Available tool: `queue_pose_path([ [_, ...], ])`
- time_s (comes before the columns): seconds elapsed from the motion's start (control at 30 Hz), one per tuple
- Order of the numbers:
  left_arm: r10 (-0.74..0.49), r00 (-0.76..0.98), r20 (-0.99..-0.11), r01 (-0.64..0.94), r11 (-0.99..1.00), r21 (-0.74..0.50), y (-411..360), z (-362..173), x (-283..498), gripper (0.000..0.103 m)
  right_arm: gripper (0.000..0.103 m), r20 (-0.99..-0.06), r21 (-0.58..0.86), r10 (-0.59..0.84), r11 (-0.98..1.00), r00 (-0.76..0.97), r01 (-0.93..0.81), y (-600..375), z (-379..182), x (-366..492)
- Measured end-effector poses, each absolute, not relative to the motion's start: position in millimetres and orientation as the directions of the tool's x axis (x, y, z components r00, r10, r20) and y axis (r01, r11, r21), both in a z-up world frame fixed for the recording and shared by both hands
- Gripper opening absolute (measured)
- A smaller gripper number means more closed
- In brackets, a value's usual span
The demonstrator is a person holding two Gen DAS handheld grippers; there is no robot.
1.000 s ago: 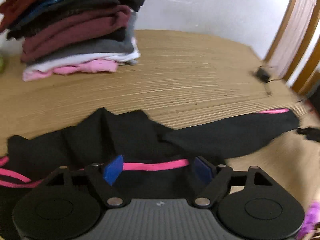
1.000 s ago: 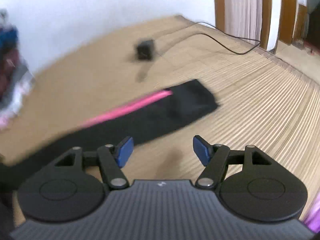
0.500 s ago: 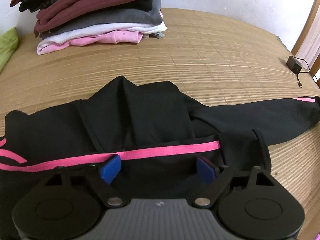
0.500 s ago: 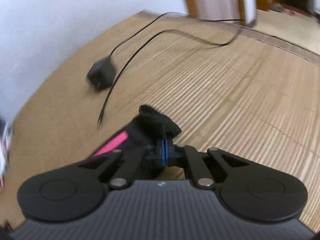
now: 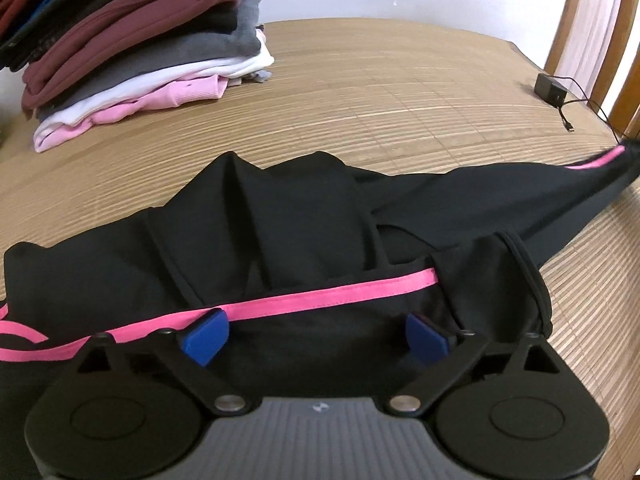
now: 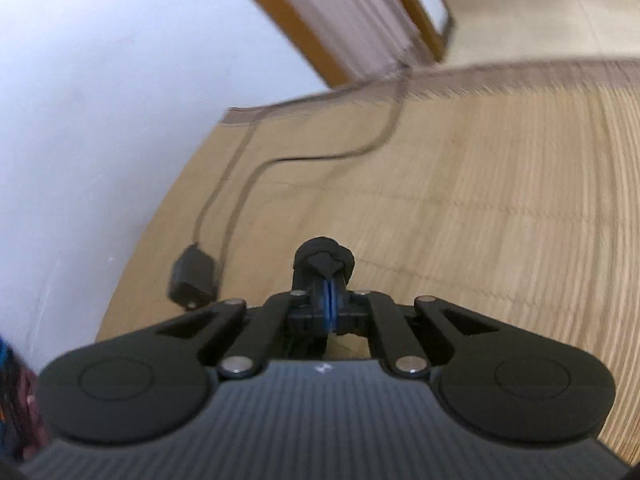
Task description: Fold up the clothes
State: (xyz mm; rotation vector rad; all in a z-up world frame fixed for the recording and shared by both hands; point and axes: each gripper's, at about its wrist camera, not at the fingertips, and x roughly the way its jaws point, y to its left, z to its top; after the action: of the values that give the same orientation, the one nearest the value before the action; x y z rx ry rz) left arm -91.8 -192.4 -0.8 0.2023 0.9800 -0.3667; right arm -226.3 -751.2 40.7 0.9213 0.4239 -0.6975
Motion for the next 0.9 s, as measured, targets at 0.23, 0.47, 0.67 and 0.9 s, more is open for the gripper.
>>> queue_pose_path([
  [0.23,-0.204,0.522,-0.828,0.354,0.935,-0.007,-195.5,2.7,-85.9,0.097,0.005,-0.355,0.576,-0.247,0.702,0.902,0.419,-687.1,119.6,-220.1],
  [0.47,-0.395,0.647,-0.652,0.329,0.916,-0.230,-146.2,70.2,-120.1,0.087,0.005,-0.095,0.491,0.132,0.868,0.987,-0.069,-581.9,211.1,-243.0],
  [0.67,-0.380,0.724,-0.576,0.222,0.919,-0.327,-32.8,101.7,-147.8,0.089,0.005,-0.154,0.341,0.493,0.840,0.857,-0.422,-438.3,238.8,-215.6],
  [0.9,-0.257,0.764,-0.592,-0.028,0.903,-0.428,109.5,101.0,-185.8,0.089,0.006,-0.397,0.196,0.617,0.780,0.679,-0.594,-208.7,200.4,-159.8],
])
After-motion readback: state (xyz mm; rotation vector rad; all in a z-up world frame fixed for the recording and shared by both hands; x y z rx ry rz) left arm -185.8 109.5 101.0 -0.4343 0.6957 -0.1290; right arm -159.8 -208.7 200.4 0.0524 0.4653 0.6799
